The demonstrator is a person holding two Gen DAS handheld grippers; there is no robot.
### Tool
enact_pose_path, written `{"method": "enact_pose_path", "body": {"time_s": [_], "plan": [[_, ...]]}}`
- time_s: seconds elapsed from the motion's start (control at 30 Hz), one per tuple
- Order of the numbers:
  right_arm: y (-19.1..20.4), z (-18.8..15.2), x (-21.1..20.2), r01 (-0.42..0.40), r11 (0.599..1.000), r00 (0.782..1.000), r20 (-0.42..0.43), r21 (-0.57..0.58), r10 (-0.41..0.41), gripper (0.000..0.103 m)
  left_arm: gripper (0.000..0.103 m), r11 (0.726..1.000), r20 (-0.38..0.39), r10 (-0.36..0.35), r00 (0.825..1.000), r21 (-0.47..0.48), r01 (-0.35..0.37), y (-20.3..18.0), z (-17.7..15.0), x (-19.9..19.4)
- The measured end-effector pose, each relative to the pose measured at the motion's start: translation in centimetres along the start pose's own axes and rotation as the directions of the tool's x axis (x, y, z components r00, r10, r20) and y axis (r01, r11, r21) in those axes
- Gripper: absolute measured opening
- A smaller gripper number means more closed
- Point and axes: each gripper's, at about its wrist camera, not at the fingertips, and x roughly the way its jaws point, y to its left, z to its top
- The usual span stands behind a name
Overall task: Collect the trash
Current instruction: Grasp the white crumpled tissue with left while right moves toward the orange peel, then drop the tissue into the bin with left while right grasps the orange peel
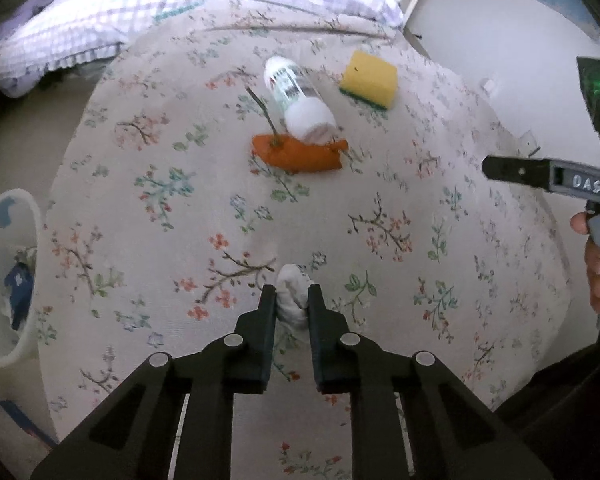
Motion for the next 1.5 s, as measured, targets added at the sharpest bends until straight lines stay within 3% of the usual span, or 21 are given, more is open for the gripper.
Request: {"method": "enact_pose_path", "body": {"time_s": [0.47,1.03,1.5], "plan": [[5.5,1.9,3.1,-0.087,0.996,0.996,-0.023,0.005,0.087,0.078,0.016,0.986,0.056,0.058,0.997,-0.157,-0.049,6.9,1.0,-3.5],[14.7,3.7,8.3,-0.134,0.98,0.989,-0.085,-0.145,0.123,0.077,0.016,0.967,0.073,0.109,0.991,-0.238,-0.089,12.9,0.8,-5.8],[17.1,3.8,8.9,-0.057,0.971,0.996,-0.078,-0.23,0.04,0.055,0.016,0.954,0.103,0.149,0.983,-0.278,-0.116,15.3,0.3,-7.7]]}}
